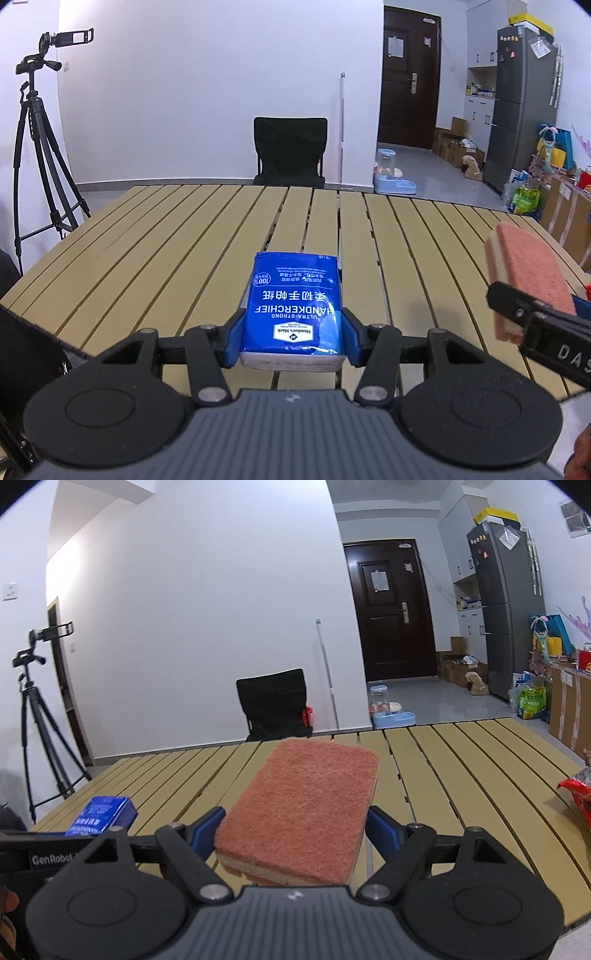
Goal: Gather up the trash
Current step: 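Carry the blue tissue pack and red sponge from the table toward the black bin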
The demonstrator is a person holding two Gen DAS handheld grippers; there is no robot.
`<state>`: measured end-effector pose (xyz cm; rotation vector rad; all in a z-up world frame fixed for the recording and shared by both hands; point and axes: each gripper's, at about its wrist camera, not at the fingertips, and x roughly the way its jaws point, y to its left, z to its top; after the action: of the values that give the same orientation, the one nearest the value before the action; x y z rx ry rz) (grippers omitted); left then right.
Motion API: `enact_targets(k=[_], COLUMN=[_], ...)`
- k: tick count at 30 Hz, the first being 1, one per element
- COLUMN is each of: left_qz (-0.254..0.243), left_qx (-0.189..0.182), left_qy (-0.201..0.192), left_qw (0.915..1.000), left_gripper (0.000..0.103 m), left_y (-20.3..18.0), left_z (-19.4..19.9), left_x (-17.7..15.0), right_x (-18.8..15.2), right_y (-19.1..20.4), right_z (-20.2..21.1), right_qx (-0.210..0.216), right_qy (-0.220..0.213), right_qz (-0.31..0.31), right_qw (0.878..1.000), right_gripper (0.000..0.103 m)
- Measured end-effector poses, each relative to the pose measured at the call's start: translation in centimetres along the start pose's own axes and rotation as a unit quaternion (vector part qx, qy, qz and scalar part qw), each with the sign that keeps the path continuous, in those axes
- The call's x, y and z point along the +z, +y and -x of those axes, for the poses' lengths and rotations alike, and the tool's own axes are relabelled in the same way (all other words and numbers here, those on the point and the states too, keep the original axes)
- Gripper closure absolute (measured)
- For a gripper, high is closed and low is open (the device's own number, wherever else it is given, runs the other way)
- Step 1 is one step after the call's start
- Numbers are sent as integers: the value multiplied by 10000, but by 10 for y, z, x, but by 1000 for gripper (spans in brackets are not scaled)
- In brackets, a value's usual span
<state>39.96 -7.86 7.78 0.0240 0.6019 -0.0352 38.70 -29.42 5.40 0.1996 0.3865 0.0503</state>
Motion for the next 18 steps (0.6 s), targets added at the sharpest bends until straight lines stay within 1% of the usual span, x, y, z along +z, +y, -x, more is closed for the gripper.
enact_targets(k=[5, 9, 14, 18], left_qz=[-87, -154, -219, -211], left_qx=[-69, -121, -152, -184], left_qy=[-41, -20, 63, 209], left_qw=[9999, 9998, 9996, 9994], left_gripper=[50, 50, 50, 50], left_y=[1, 2, 4, 8], left_z=[26, 43, 61, 69], left_x=[-21, -40, -69, -92], right_x=[-20, -38, -62, -83], right_y=[4, 12, 22, 29], right_z=[27, 49, 72, 87], right_qx=[194, 261, 316, 320], right_qy=[7, 46, 200, 358], right_qz=[64, 185, 339, 508], right_qw=[9998, 9995, 9987, 9976], right_gripper=[22, 22, 22, 22])
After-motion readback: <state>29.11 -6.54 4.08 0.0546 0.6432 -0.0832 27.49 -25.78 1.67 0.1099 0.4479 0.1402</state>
